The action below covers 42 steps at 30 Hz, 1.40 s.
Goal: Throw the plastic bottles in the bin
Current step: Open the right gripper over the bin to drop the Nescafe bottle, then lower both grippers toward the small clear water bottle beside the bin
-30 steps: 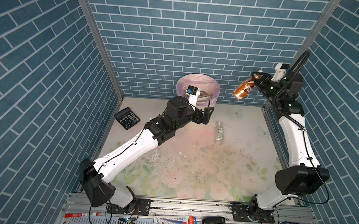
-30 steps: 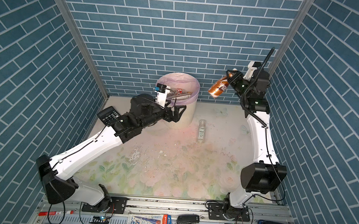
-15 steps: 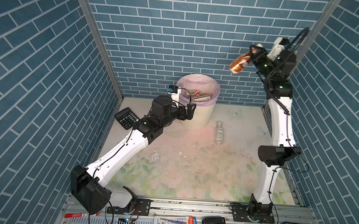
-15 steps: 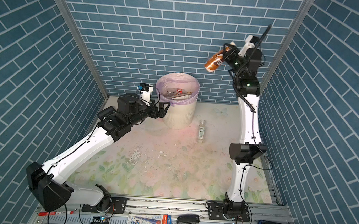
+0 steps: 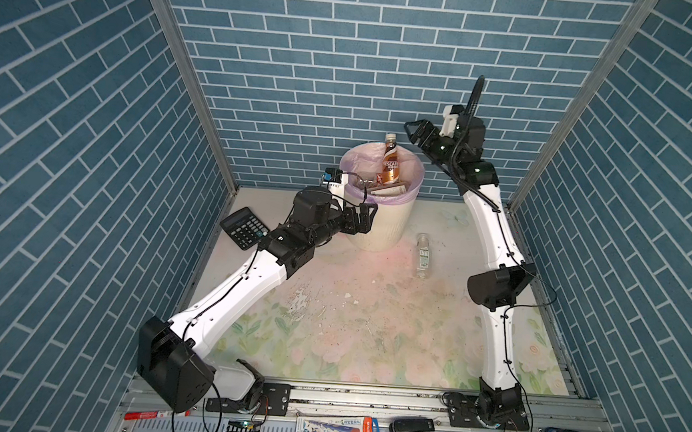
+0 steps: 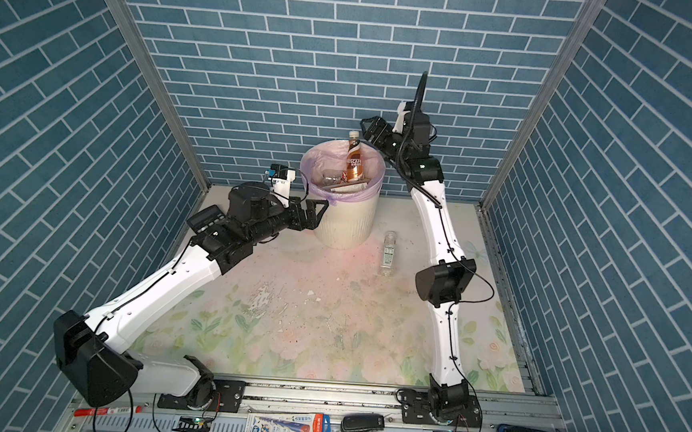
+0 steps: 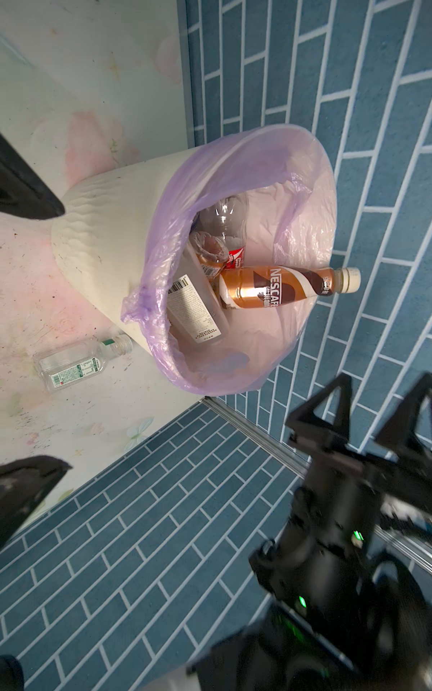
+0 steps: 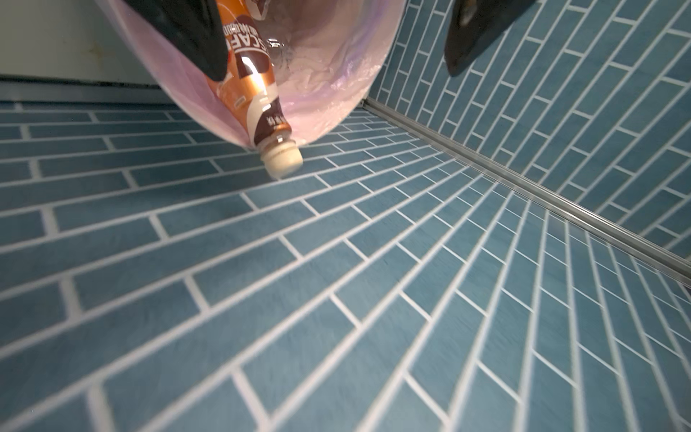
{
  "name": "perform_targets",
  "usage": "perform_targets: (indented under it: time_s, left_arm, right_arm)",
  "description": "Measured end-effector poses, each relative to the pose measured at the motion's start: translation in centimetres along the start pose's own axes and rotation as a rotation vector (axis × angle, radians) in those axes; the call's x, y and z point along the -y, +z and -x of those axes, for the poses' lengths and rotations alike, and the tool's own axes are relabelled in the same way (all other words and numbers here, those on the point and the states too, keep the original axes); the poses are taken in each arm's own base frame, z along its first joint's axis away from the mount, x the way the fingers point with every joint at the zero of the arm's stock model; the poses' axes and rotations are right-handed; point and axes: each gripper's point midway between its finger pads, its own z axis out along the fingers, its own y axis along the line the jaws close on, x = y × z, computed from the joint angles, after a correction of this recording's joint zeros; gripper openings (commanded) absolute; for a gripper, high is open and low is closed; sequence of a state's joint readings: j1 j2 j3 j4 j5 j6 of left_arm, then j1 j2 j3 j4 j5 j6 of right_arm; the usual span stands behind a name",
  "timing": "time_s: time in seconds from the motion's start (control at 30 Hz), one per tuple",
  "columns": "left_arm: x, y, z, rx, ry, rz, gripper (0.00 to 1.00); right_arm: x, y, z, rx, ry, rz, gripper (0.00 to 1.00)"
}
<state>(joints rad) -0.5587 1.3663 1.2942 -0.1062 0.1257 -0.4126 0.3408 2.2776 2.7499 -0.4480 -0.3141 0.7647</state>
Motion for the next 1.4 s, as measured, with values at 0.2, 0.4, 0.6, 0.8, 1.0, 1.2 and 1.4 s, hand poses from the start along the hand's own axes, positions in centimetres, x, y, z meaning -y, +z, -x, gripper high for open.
perform_targets:
  time_s: [0.2,0.4,0.6,0.8,1.0,1.2,1.4]
  left_arm:
    - [0.2,0.3,-0.4,-0.013,-0.008,-0.008,0.99]
    - [0.4,0.3,-0.6,-0.017,-0.009,-0.011,0.99]
    - [0.7,0.9,-1.3,-0.036,-0.012,-0.009,0.99]
    - [4.1,4.6,-4.4,-0.129,0.02,-0.037,0.99]
    - [8.2,10.1,-13.6,-0.323,0.081,-0.012,0.99]
    - [8.7,15.6,-23.0,-0.499,0.106,0.101,0.99]
    - [6.2,18.7,-27.3,-0.57,0.108,0.222,0.99]
  right_arm:
    - [-4.2,-6.2,5.8,0.122,-0.063,0.041,0.99]
    - [-3.6,-6.8,5.6,0.104,-0.088,0.018,0.99]
    - [1.7,-6.2,2.2,-0.018,-0.066,-0.102,0.99]
    - [8.0,-11.1,-1.3,-0.096,-0.006,-0.262,0.99]
    - [11.8,-19.2,-2.3,-0.041,0.035,-0.381,0.99]
    - [15.2,-24.2,-4.9,-0.012,0.079,-0.468,0.99]
    - [19.1,-25.9,-9.7,-0.069,0.18,-0.522,0.99]
